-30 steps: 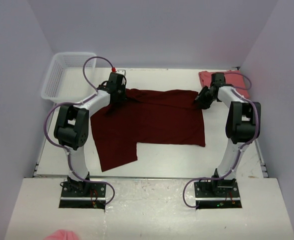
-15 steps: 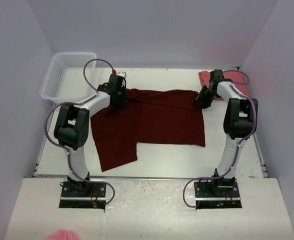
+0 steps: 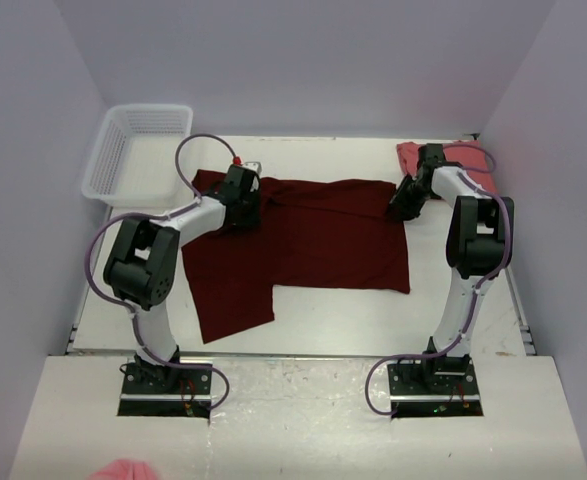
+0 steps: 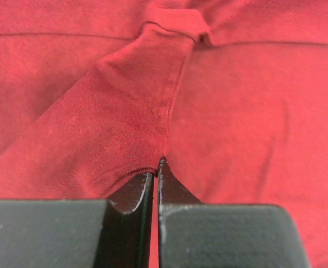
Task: Fold and stack the t-shirts
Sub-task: Fold the flattened tshirt in 1/3 of the way
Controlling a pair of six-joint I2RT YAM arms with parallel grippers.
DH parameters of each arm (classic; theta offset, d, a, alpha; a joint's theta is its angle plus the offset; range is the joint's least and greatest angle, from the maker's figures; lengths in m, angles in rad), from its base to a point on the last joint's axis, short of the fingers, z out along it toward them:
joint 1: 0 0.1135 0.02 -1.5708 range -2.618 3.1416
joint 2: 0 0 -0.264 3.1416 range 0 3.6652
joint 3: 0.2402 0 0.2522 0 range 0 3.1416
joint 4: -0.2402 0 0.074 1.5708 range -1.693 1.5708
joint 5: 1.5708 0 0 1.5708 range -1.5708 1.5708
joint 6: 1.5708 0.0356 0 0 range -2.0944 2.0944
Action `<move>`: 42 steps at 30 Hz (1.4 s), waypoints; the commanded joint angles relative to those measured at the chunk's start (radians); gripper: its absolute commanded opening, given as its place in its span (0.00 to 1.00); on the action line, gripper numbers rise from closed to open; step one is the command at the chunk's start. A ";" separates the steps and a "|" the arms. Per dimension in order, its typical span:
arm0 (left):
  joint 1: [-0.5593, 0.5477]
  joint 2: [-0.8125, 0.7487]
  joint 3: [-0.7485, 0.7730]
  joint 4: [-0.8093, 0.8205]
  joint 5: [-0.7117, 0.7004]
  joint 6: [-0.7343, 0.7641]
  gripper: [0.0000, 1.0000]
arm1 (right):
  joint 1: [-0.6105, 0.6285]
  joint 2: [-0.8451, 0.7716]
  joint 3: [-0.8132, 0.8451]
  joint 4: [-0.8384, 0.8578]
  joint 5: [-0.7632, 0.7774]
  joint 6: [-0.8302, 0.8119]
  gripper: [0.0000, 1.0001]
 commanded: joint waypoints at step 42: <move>0.022 0.085 0.385 -0.226 -0.212 -0.028 0.00 | 0.198 -0.186 -0.059 0.054 -0.021 -0.062 0.00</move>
